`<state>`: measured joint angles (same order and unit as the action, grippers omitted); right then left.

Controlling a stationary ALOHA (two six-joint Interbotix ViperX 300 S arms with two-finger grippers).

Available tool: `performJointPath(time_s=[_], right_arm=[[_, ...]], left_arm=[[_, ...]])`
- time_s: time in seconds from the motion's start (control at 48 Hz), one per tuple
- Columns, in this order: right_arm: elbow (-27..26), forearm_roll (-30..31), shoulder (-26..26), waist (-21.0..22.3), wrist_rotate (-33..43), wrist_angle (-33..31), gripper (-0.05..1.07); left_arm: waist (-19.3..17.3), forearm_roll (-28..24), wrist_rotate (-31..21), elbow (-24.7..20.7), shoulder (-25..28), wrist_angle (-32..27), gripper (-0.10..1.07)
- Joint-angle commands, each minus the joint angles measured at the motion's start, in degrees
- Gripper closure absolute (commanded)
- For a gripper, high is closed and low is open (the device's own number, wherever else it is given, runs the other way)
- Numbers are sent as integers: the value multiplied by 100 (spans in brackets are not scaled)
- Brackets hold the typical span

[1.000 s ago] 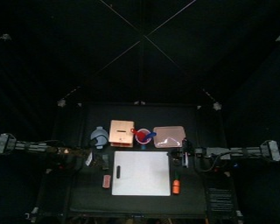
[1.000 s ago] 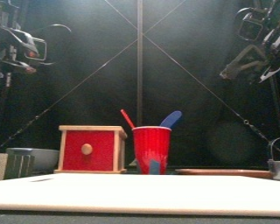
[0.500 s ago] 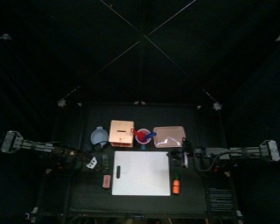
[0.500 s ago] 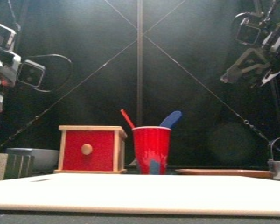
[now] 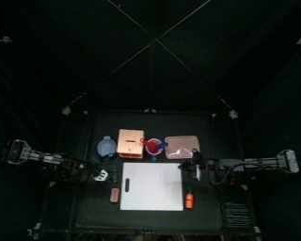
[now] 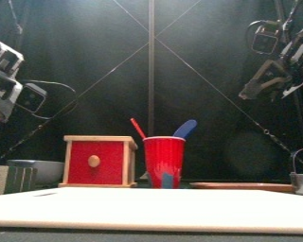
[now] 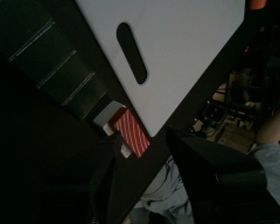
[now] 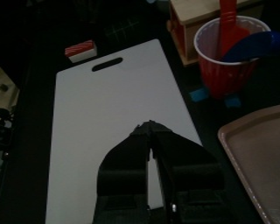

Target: Hand salmon sushi to right hand

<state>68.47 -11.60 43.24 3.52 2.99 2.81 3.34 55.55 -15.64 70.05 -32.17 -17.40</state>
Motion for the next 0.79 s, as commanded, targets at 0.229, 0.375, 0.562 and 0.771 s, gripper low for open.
performJointPath(time_s=[0.229,0.375,0.562,0.771], right_arm=[[-167,-26,-9,9,0,9,102],[-299,-97,-9,0,9,-53,102],[-413,-633,-9,44,9,-53,102],[-492,-1222,0,62,0,-123,102]], left_arm=[[308,-35,-316,-185,-141,404,16],[299,-97,-439,-211,-158,413,16],[457,255,-624,-343,-255,26,13],[993,1635,-677,-220,-378,-615,13]])
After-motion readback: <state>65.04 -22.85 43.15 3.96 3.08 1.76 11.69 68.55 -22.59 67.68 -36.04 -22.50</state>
